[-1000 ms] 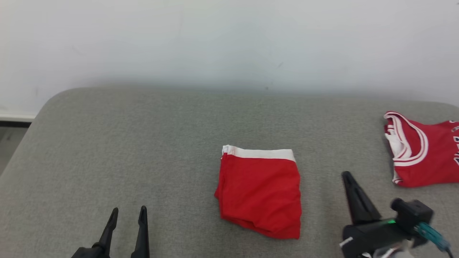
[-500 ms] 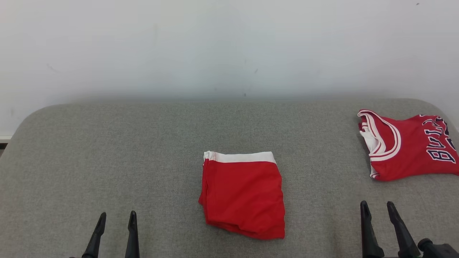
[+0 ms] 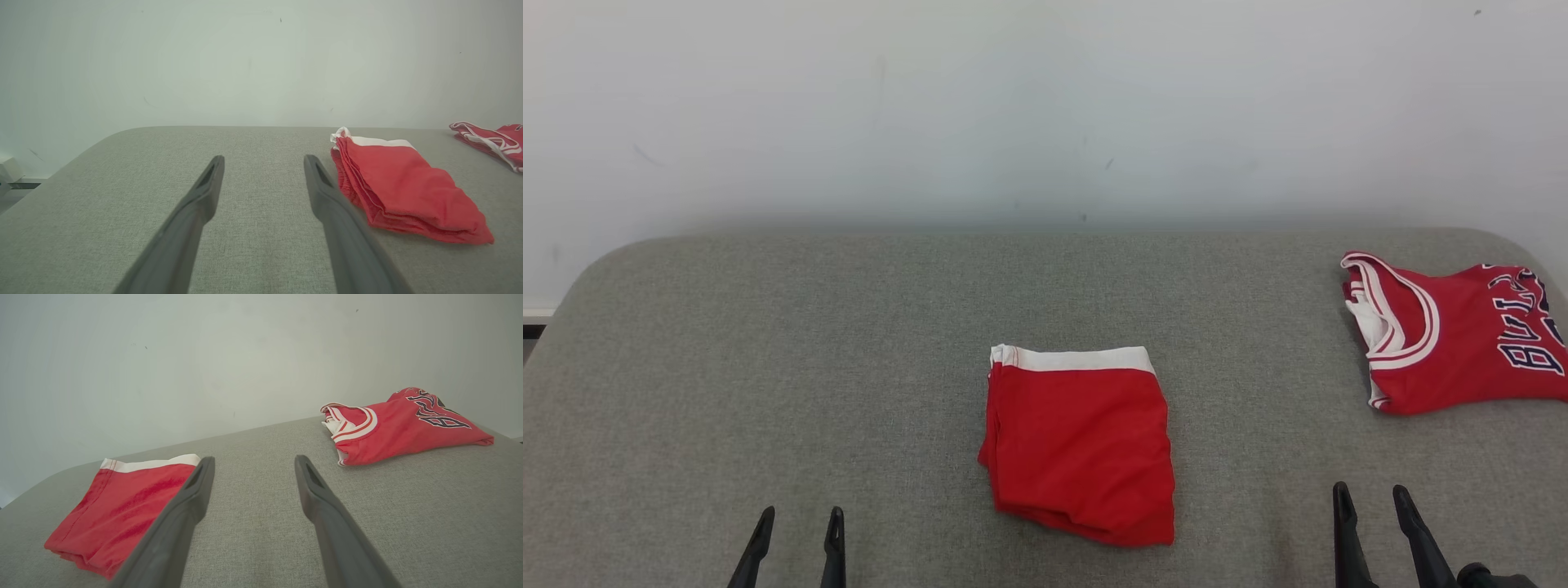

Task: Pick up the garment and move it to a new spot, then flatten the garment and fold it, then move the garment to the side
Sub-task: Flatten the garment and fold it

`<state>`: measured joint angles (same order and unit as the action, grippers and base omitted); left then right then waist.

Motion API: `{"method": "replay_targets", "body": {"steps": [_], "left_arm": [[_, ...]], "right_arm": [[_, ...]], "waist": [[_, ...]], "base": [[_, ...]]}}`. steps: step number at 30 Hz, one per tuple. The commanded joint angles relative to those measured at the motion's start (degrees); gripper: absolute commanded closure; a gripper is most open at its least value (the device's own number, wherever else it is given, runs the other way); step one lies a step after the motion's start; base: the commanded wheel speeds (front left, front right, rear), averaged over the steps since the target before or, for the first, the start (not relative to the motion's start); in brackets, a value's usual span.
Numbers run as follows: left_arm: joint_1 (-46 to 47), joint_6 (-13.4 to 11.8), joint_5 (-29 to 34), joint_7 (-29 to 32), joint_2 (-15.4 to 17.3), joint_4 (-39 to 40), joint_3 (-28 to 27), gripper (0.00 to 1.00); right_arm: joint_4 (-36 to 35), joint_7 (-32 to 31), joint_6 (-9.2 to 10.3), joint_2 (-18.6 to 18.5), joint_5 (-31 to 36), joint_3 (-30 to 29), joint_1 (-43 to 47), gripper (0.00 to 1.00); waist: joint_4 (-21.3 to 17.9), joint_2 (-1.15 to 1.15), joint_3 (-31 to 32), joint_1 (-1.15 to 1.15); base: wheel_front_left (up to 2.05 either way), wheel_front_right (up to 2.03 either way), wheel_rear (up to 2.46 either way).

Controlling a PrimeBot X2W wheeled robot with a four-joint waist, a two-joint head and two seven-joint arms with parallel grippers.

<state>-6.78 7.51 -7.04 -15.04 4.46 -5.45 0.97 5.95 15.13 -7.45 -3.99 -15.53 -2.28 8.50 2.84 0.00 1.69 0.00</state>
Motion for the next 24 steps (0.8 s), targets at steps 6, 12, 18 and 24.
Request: {"method": "replay_targets", "body": {"steps": [6,12,18,24], "left_arm": [[-0.87,-0.07,0.42,-0.07,-0.29,0.17,-0.58,0.0],[-0.85,-0.07,0.72,-0.07,-0.59,0.21,-0.66,0.0],[-0.67,-0.07,0.95,-0.07,-0.84,0.25,-0.83,0.0],[-0.73,-0.07,1.06,-0.07,-1.01,0.25,-0.98,0.0]], "right_arm": [[0.7,0.05,-0.07,0.67,0.47,0.85,-0.13,0.0],[1.02,0.05,-0.07,0.74,1.02,2.12,-0.83,0.0],[1.26,0.05,-0.07,0.83,1.04,2.31,-1.1,0.0],[1.34,0.05,-0.07,0.88,1.08,2.21,-1.11,0.0]], "waist": [[0.13,0.0,0.07,0.0],[-0.04,0.0,0.22,0.0],[-0.09,0.0,0.42,0.0],[-0.13,0.0,0.46,0.0]], "base": [[0.0,0.0,0.0],[0.0,0.0,0.0],[0.0,0.0,0.0],[0.0,0.0,0.0]]}}
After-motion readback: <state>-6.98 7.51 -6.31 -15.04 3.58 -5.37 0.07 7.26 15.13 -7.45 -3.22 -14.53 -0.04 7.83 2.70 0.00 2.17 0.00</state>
